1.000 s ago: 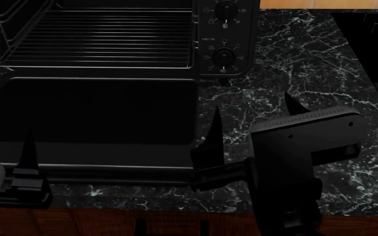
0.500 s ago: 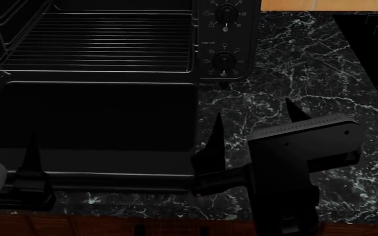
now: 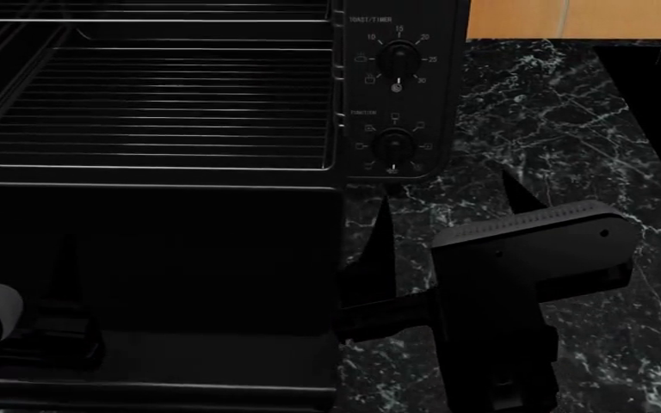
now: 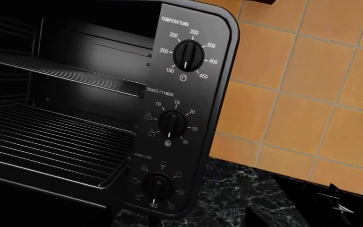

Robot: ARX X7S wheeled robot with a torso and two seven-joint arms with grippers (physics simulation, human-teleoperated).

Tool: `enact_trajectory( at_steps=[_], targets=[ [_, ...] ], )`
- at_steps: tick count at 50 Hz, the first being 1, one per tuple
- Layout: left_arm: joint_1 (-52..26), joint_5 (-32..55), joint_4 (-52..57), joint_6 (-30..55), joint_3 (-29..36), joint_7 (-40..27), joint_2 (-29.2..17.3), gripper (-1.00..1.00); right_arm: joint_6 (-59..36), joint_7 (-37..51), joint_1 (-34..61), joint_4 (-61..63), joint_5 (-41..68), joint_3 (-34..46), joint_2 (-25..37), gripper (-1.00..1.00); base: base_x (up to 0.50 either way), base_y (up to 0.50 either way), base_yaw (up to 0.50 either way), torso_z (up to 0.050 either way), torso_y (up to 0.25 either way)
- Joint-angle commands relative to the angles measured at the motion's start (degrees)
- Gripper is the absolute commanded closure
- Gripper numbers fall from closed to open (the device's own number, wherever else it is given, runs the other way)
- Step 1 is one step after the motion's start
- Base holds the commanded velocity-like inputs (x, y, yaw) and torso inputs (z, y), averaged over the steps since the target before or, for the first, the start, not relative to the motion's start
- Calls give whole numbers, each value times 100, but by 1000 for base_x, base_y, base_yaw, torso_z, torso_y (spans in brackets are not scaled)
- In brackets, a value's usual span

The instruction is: Fully slide the toaster oven bottom rack0 out.

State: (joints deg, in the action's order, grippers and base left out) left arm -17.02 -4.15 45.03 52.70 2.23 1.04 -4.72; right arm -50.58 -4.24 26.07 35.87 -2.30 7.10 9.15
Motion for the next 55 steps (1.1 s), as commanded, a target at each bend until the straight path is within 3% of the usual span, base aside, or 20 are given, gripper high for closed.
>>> enact_trajectory(
  at_steps=[1,9,14,22,30,36,43,55],
  targets=[
    [89,-49,-136,-381,118,-40,-72,-100,129,17,-36,-119,-27,34,21,-100,215,0,0,0,0],
    [0,-42,81,-81,239,-55,-142,-100,119,33,-37,-46,12,23,49,-100,54,0,0,0,0],
    [-362,-288,376,618,619,-53,-400,-100,84,45,-30,-10,26,19,73,-100,0,0,0,0,0],
    [-2202,-560,735,2839,1779,412,-1132,-100,14,45,-24,44,75,6,100,-100,0,0,0,0,0],
    [-3836,-501,-97,3514,2939,707,-1704,-100,-36,37,10,41,136,-40,131,-100,0,0,0,0,0],
    [-4545,-312,-787,3619,3488,1057,-1835,-100,-22,63,16,5,144,-9,141,-100,0,0,0,0,0],
    [-5154,-171,-1959,3152,4117,1300,-1906,-100,-41,83,30,40,174,-36,158,-100,0,0,0,0,0],
    [-5601,43,-3155,2625,4712,1722,-1854,-100,-19,113,48,1,222,-59,187,-100,0,0,0,0,0]
  ],
)
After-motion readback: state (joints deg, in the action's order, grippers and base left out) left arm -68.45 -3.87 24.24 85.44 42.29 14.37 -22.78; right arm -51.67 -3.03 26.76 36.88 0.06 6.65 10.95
